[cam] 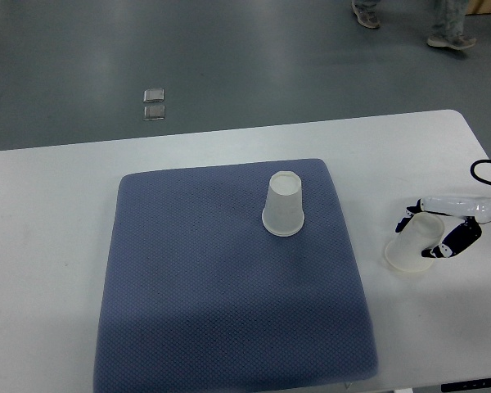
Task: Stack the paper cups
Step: 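Close the right hand fingers around the tipped white paper cup, then lift the cup with the right hand over the upside-down cup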
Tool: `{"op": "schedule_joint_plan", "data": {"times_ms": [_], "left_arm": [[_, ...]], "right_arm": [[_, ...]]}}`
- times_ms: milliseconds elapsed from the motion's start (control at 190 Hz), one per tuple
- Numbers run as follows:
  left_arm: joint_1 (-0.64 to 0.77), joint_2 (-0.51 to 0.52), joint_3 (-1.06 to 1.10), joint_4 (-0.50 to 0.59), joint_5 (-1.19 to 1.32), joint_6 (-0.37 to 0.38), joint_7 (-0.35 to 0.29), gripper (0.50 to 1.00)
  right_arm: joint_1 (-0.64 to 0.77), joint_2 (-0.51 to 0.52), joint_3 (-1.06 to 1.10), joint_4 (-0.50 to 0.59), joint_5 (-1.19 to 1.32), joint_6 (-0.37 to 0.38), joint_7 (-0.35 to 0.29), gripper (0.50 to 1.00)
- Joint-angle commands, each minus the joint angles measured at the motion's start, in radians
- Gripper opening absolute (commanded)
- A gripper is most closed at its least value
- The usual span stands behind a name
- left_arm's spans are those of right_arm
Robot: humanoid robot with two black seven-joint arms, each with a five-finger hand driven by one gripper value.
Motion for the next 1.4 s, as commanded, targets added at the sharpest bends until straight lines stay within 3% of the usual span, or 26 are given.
{"op": "schedule_joint_plan", "data": {"times_ms": [0,184,384,505,620,841,1067,1393], "left_arm": [[0.0,0.0,0.0,0.0,0.0,0.0,0.0,1.0],[-0.001,0.0,0.0,0.0,0.0,0.0,0.0,1.0],[0.0,0.0,0.0,0.0,0.0,0.0,0.0,1.0],[0.0,0.0,0.0,0.0,0.0,0.0,0.0,1.0],[-0.001,0.0,0.0,0.0,0.0,0.0,0.0,1.0],[0.0,0.0,0.0,0.0,0.0,0.0,0.0,1.0],[-0.001,0.0,0.0,0.0,0.0,0.0,0.0,1.0],[0.0,0.0,0.0,0.0,0.0,0.0,0.0,1.0]], "right_arm": [[0.028,-0.004,0.002,0.002,0.006,0.004,0.038,0.666],[0.105,-0.007,0.012,0.017,0.035,0.03,0.091,0.66],[0.206,0.007,0.111,0.043,0.136,0.177,0.092,0.66],[0.212,0.057,0.239,0.043,0.144,0.267,0.072,0.66],[0.226,0.128,0.311,0.043,0.144,0.339,0.002,0.66],[0.283,0.235,0.308,0.011,0.132,0.352,-0.035,0.662],[0.296,0.333,0.298,-0.041,0.124,0.355,-0.115,0.668],[0.302,0.375,0.279,-0.055,0.069,0.372,-0.127,0.67]]}}
